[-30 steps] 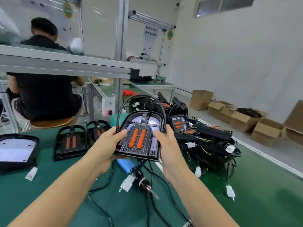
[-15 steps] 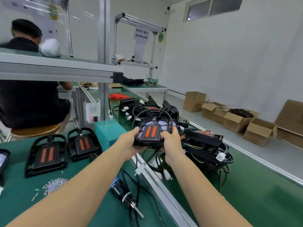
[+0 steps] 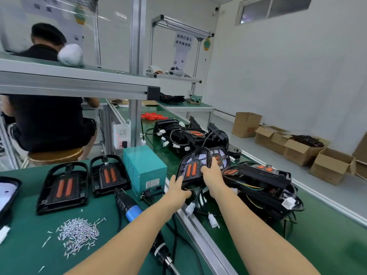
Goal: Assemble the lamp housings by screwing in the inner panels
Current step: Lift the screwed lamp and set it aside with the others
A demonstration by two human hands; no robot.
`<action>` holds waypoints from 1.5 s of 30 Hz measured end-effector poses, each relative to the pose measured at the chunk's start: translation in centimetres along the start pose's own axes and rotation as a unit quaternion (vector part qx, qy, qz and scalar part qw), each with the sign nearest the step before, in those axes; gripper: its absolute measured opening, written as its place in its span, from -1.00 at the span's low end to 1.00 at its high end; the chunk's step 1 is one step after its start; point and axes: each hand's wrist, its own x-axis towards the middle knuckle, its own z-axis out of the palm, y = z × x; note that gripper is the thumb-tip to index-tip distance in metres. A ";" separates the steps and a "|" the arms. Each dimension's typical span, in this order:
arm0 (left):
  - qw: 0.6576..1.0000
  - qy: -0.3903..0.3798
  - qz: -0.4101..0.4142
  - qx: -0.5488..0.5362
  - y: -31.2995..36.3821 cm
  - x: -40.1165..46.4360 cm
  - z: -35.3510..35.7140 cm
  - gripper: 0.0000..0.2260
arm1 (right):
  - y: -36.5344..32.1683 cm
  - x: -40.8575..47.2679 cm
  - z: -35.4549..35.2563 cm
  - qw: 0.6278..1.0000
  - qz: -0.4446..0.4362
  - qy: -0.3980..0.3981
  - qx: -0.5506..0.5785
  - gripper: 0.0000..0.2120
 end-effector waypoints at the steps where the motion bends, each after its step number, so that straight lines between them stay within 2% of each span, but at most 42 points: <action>1: 1.000 -0.007 0.007 0.019 -0.2 0.0 0.2 -0.42 | 0.2 0.2 0.1 1.000 -0.001 -0.002 -0.016 -0.38; 7: 0.991 -0.050 0.020 0.120 -1.3 0.8 1.4 -0.39 | 0.3 1.0 0.8 0.980 0.002 -0.001 -0.200 -0.38; 9: 0.987 -0.050 0.017 0.153 -1.4 0.9 1.5 -0.38 | 0.3 0.4 1.1 0.933 -0.028 0.032 -0.357 -0.48; 11: 0.984 -0.041 0.016 0.174 -1.4 1.1 1.6 -0.38 | 0.4 -0.4 1.3 0.858 -0.079 0.073 -0.503 -0.52; 14: 0.980 -0.025 0.022 0.194 -1.1 1.4 1.6 -0.41 | 0.7 -1.5 1.8 0.778 -0.184 0.111 -0.591 -0.59; 17: 0.980 -0.023 0.028 0.194 -1.1 1.5 1.3 -0.38 | 1.4 -2.1 2.1 0.720 -0.250 0.045 -0.646 -0.60; 19: 0.980 -0.027 0.026 0.195 -1.1 1.4 1.1 -0.40 | 1.7 -2.4 1.9 0.684 -0.245 -0.003 -0.687 -0.63; 21: 0.980 -0.026 0.022 0.196 -1.3 1.3 0.9 -0.42 | 1.6 -2.6 1.6 0.666 -0.246 -0.014 -0.704 -0.67; 26: 0.984 -0.017 0.024 0.174 -1.0 0.2 -0.3 -0.53 | 0.4 -3.0 2.0 0.697 -0.237 -0.001 -0.677 -0.66; 30: 0.979 -0.003 0.061 0.197 -0.4 -1.7 -2.3 -0.57 | -0.5 -3.8 2.6 0.705 -0.253 -0.008 -0.662 -0.66; 31: 0.972 0.001 0.073 0.223 -0.5 -2.3 -2.9 -0.55 | -0.8 -4.0 2.9 0.717 -0.250 -0.010 -0.651 -0.63; 34: 0.942 0.035 0.092 0.321 -1.1 -4.0 -4.9 -0.47 | -1.7 -4.8 4.4 0.783 -0.213 -0.019 -0.584 -0.48; 36: 0.921 0.061 0.085 0.375 -2.0 -5.0 -6.4 -0.45 | -2.1 -5.6 5.8 0.803 -0.203 -0.032 -0.559 -0.42; 41: 0.904 0.103 0.014 0.414 -5.0 -8.4 -10.6 -0.43 | -2.7 -9.3 10.0 0.804 -0.246 -0.070 -0.537 -0.42; 45: 0.897 0.150 -0.036 0.415 -7.9 -11.8 -13.9 -0.41 | -3.0 -13.0 14.1 0.798 -0.273 -0.135 -0.520 -0.42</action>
